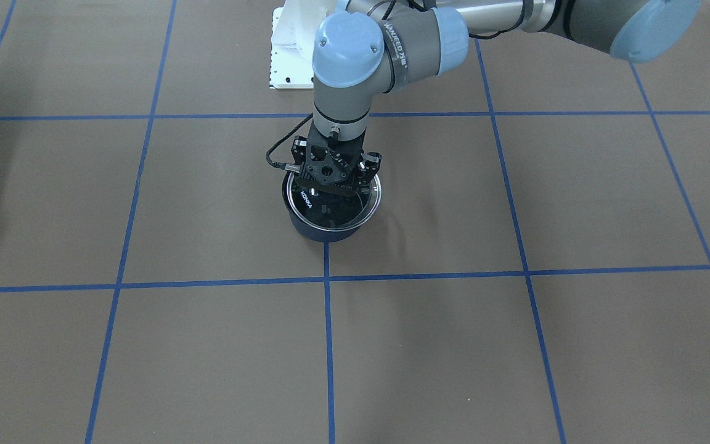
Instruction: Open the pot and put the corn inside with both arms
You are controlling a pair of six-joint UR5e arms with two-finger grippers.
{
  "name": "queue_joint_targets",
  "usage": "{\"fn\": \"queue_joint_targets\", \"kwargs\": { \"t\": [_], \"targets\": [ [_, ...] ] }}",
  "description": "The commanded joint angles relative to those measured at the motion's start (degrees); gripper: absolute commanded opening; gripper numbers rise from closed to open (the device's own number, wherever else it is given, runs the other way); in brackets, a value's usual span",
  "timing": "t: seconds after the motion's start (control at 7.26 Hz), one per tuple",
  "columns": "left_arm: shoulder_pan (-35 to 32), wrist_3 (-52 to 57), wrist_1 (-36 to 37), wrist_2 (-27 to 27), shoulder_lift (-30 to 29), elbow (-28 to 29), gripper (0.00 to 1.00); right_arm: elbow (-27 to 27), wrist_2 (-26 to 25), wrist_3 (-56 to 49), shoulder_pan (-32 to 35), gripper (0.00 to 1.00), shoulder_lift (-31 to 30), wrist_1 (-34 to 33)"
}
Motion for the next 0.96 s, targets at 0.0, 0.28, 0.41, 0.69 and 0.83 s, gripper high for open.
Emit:
{"fn": "queue_joint_targets", "kwargs": {
  "t": [0.0, 0.28, 0.41, 0.69, 0.83],
  "targets": [
    [-4.7, 6.6, 3.9, -2.4, 4.1, -5.6, 0.56, 0.1, 0.1, 0.2, 0.0, 0.87, -0.3, -0.1],
    [-10.2, 14.8, 8.5, -5.3, 7.6, -9.5, 0.56, -0.1, -0.1, 0.1, 0.0, 0.85, 0.0, -0.1],
    [-11.4, 16.9, 10.7, -5.4, 7.6, -10.3, 0.56, -0.5, -0.1, 0.1, -0.2, 0.85, 0.4, -0.1],
    [-13.5, 19.3, 10.8, -6.9, 9.3, -11.2, 0.57, -1.0, -0.3, 0.1, -1.9, 0.86, 0.7, 0.0],
    [-15.0, 20.7, 10.8, -8.0, 10.1, -11.4, 0.57, -1.8, -0.3, 0.1, -2.6, 0.86, 1.0, 0.0]
  ]
}}
